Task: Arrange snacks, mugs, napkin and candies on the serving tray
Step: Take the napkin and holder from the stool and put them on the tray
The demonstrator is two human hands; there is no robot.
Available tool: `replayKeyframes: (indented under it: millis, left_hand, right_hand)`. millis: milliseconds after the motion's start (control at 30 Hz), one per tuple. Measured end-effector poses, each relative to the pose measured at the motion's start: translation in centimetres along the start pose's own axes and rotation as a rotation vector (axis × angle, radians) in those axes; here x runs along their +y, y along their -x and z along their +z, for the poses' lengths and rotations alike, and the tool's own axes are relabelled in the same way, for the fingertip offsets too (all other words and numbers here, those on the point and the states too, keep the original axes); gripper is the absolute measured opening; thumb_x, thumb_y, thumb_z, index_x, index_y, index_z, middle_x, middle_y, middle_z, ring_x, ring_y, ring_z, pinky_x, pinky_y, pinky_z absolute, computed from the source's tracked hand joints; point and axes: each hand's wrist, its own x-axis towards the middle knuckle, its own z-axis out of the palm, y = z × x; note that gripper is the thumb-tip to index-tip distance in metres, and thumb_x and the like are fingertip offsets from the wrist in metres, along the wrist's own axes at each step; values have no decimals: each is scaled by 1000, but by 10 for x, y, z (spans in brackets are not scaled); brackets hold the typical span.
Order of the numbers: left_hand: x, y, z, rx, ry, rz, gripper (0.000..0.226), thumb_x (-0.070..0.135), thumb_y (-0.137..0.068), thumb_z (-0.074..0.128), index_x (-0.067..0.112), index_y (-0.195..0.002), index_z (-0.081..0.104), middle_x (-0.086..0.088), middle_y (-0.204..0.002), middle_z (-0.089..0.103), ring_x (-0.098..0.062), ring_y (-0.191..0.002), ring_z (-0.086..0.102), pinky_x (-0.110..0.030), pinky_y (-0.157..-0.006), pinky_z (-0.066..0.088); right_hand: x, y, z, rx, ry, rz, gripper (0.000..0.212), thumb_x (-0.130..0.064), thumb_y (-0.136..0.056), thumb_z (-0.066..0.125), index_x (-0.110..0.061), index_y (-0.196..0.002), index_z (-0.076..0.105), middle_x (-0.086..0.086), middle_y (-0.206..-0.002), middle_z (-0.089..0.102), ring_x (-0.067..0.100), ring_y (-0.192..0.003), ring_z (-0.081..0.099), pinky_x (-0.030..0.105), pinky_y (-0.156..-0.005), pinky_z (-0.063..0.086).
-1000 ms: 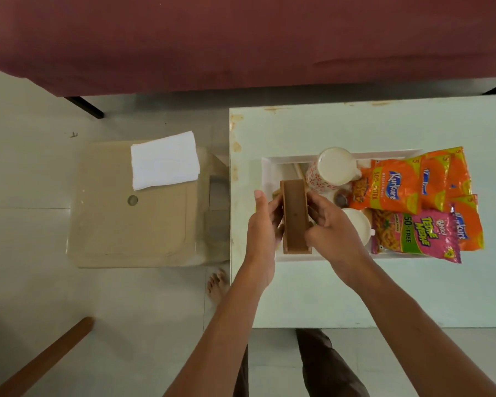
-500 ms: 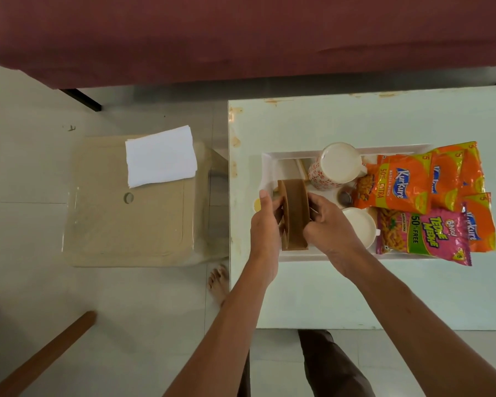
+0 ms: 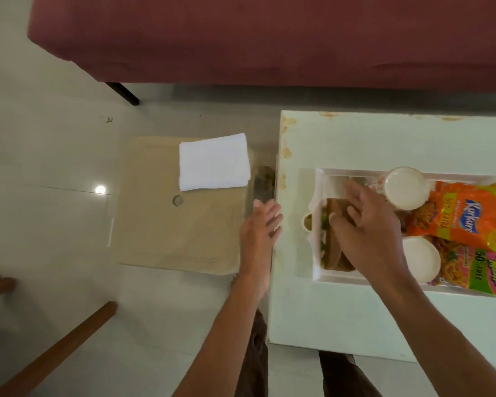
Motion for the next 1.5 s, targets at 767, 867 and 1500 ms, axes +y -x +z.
replayKeyframes:
  millis: [767,867,1500]
  left_hand:
    - [92,-98,-154,234,-68,99,24,26,-102,55,13,-117,69,-2,-111,75,-17,-99,71,-32,-84,59]
    - [90,-98,-159,231,-64,85,20,23,-102,56,14,-114,69,-2,-109,73,-16,-95,68,-33,-85,58]
    - [50,-44,-111,73,67,-52,40,54,-95,57,23,-120,61,-7,-119,69,-25,-108,69,-37,-88,59]
  right_hand:
    - [-56,-93,191,45,10,131,52,-23,-86,72,-13,-133,52,-8,-104,65,3,-82,56,11,-65,42]
    - [-59,-90,196,74,-53,175,51,-30,-81,77,-18,-123,52,-24,-84,51,-6,-72,51,8,-54,34]
    - [-57,-37,90,-263,-821,213,27,-6,-86,66,-19,-109,71,-3,-113,73,20,-108,67,36,-87,59]
